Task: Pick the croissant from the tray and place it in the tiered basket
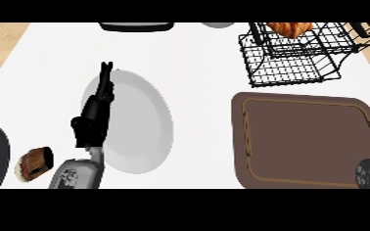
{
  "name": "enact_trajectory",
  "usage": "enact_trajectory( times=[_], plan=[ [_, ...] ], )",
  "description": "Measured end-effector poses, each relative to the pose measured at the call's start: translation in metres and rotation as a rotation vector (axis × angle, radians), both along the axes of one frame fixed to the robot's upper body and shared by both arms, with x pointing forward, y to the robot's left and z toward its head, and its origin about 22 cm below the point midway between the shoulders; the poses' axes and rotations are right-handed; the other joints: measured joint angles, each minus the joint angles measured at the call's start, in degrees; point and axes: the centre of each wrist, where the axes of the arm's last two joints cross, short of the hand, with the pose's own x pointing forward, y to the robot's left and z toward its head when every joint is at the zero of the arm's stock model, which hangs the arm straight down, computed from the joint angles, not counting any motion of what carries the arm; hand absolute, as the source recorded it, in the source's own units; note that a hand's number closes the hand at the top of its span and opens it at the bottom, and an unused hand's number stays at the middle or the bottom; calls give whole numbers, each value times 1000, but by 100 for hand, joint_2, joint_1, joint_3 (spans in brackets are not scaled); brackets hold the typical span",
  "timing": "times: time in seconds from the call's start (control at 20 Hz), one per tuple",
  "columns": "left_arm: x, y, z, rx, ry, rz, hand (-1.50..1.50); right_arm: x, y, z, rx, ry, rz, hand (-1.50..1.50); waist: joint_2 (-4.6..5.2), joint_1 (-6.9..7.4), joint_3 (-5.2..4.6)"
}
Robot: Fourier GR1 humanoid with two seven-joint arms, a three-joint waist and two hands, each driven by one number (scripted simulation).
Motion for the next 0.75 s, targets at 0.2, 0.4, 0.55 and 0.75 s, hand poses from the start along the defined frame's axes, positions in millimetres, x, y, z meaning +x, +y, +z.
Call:
enact_trajectory(
  times=[0.2,0.4,0.55,0.75],
  plan=[
    [-1,1,2,0,8,8,0,-21,-44,3,92,-44,-104,-150,-17,-56,-2],
    [-6,3,3,-8,16,20,0,-57,-95,-5,203,-93,-170,-150,-41,-128,0],
    [-8,9,1,-3,17,29,0,-93,-135,-17,260,-116,-184,-150,-51,-185,0],
    [-7,13,-1,-3,15,40,0,-148,-183,-29,293,-143,-189,-150,-48,-213,0]
  ],
)
